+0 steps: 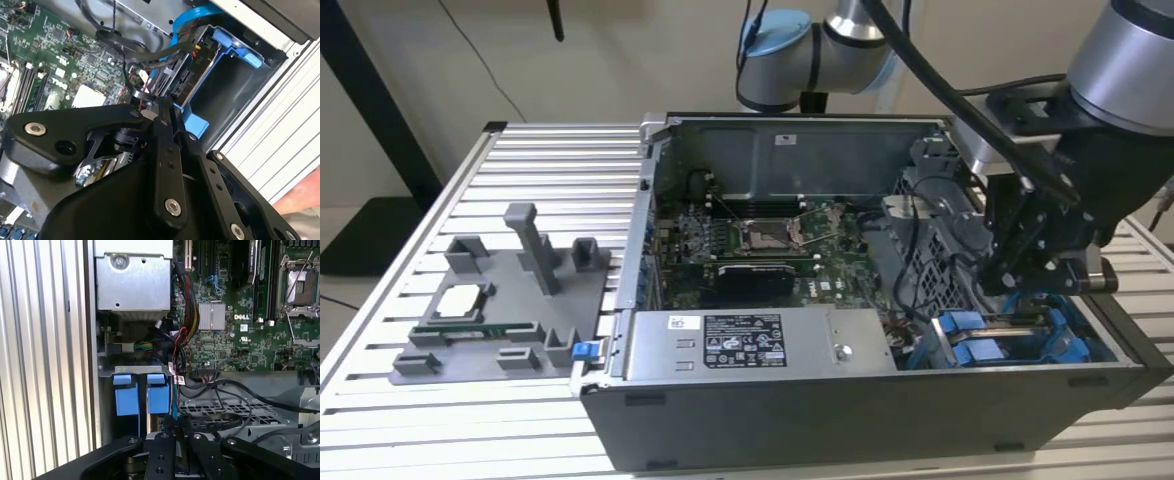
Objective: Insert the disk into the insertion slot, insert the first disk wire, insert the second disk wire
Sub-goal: 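Insert the second disk wire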
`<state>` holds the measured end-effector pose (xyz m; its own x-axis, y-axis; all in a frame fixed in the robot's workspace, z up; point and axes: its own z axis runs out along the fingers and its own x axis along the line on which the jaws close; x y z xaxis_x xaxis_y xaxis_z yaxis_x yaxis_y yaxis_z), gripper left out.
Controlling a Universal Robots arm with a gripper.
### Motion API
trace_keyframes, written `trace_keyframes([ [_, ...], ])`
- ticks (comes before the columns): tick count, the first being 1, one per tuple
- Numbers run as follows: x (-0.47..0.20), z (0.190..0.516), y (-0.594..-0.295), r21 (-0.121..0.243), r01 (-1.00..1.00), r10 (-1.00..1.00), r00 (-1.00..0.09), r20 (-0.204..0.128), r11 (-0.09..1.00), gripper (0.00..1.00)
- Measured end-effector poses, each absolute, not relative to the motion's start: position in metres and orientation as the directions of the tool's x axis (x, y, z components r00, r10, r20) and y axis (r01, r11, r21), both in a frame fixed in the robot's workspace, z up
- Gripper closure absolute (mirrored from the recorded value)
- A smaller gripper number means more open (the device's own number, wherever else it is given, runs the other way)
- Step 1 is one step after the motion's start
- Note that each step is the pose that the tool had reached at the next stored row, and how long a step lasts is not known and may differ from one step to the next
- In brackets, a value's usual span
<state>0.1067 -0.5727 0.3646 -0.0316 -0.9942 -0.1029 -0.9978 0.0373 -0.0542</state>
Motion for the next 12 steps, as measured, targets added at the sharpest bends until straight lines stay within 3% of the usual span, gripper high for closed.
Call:
trace_keyframes([
  [12, 0.122, 0.348, -0.578, -0.064, -0.997, -0.995, -0.031, -0.100, 0.037, 1.00],
])
